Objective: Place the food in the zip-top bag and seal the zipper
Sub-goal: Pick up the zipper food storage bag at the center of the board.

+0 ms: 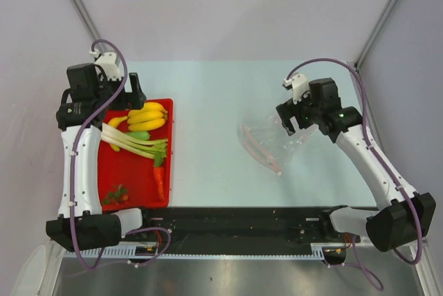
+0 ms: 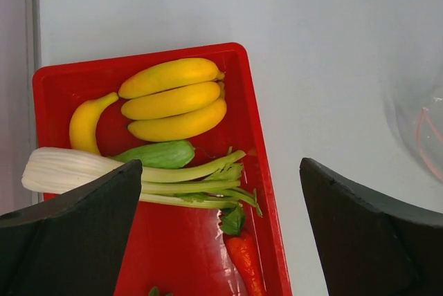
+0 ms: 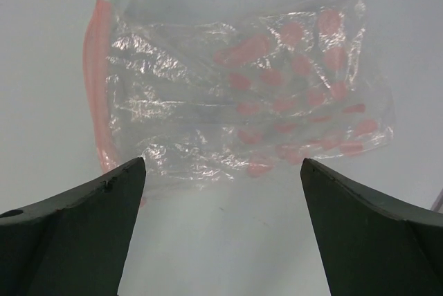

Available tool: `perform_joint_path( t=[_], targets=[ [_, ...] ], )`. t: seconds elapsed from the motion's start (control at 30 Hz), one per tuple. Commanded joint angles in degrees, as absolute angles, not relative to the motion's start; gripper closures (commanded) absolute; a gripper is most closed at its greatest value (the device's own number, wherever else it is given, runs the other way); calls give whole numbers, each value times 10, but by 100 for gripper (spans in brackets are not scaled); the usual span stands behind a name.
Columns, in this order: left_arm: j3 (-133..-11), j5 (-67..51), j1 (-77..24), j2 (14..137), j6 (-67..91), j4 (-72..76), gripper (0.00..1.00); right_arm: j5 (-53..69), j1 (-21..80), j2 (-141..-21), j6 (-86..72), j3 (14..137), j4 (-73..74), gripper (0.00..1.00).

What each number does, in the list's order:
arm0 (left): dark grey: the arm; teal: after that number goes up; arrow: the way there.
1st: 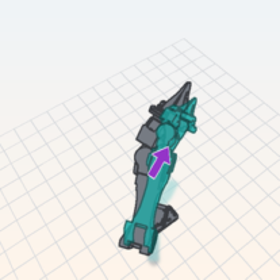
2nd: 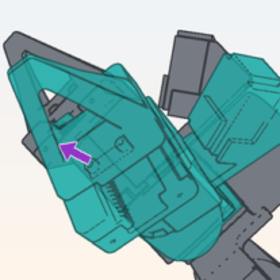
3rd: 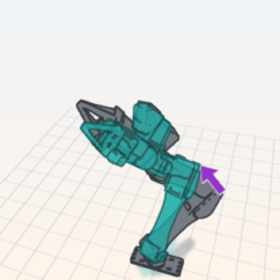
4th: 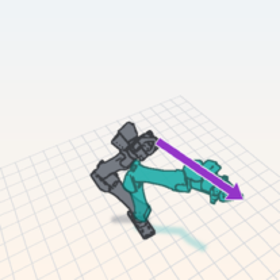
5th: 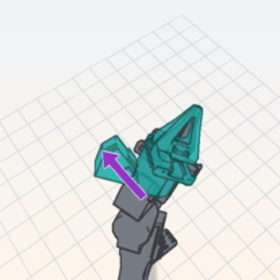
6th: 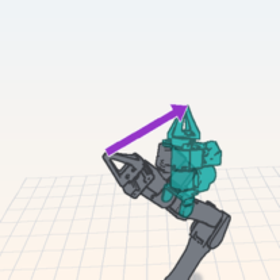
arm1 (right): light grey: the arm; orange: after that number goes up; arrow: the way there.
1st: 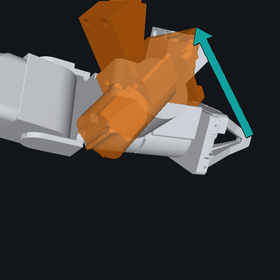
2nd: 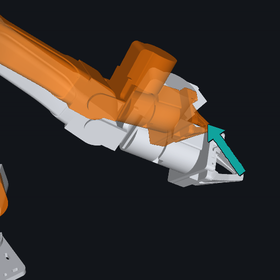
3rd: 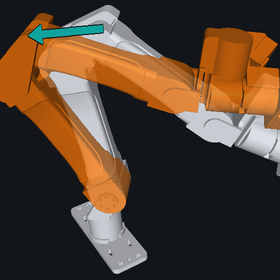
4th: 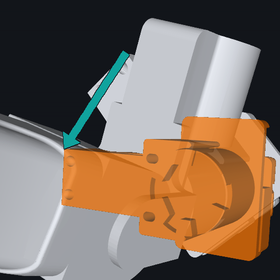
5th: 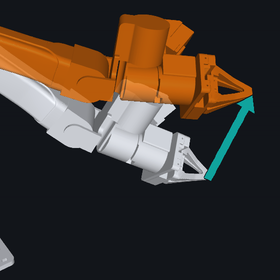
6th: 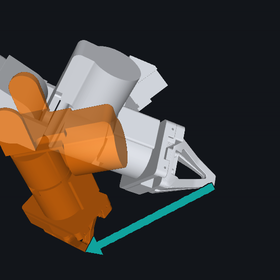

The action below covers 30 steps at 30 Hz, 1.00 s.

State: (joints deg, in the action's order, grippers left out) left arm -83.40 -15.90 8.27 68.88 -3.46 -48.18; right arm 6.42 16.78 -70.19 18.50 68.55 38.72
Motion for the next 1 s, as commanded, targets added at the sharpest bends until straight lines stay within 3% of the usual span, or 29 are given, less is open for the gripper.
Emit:
perform_joint_path(
  t=[0.0,0.13,0.33,0.5,0.63,0.8,0.97],
  targets=[
    [-825,-95,77,677,-34,-478,0,1,227,-715,190,671,388,0],
    [-837,-17,78,694,-22,-501,0,-44,289,-731,181,663,386,0],
    [-809,-6,77,685,12,-497,0,-152,435,-754,151,624,360,0],
    [-771,44,65,649,35,-452,1,-183,471,-785,127,620,354,0],
    [-757,57,57,638,33,-440,0,-192,479,-814,112,612,341,12],
    [-746,70,54,638,35,-435,0,-237,498,-844,101,575,317,15],
    [-729,70,50,630,35,-426,0,-299,510,-854,110,533,267,25]
  ],
)
